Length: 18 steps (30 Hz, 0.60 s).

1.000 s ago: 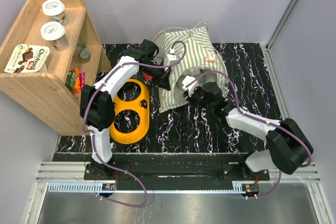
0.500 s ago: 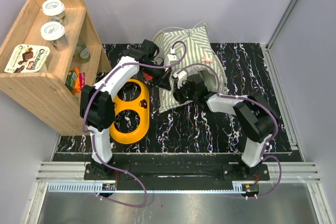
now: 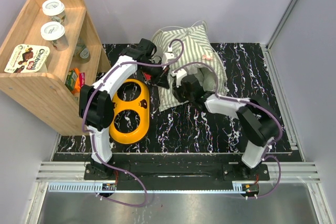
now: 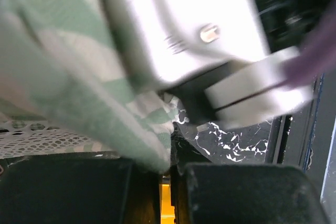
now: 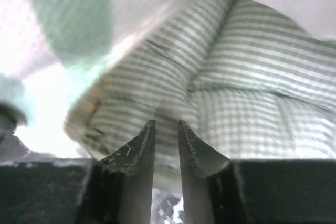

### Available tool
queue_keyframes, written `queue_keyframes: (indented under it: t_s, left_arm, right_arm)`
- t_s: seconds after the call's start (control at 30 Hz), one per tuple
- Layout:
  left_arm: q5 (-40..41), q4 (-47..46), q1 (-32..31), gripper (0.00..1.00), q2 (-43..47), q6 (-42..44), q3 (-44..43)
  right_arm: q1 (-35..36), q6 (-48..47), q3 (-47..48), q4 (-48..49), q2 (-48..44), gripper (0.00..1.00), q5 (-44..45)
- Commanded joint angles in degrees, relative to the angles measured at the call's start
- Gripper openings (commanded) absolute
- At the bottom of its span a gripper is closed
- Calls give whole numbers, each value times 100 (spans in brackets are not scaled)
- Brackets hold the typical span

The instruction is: Set up the pet tent

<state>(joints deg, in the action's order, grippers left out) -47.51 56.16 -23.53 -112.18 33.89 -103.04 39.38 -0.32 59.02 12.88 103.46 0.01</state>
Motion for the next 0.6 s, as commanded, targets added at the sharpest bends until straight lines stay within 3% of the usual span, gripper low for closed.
queue_keyframes:
  t_s: [0.0, 0.1, 0.2, 0.27, 0.33, 0.43, 0.57]
  left_arm:
    - [-277, 229, -90, 0, 100, -154, -67]
    - [-277, 193, -90, 0, 91, -155, -32]
    - [-250, 185, -90, 0, 74, -155, -40]
    - [-242, 185, -82, 0, 91, -146, -40]
    - [-250, 185, -99, 0, 109, -137, -40]
    - [-277, 176, -99, 0, 144, -137, -40]
    - [-303, 202, -108, 0, 162, -102, -49]
  right_arm:
    - [35, -618, -347, -576, -1185, 35, 1614]
    - [53, -986, -637, -585, -1793, 52, 2142]
    - [53, -1645, -717, -830, -1970, 54, 2546]
    - [44, -2302, -743, -893, -1900, 37, 2994]
    - [35, -3014, -761, -919, -1664, 25, 3372]
    - [-105, -3763, -603, -911, -1163, 17, 3777]
    - [-412, -4221, -182, -858, -583, 14, 3866]
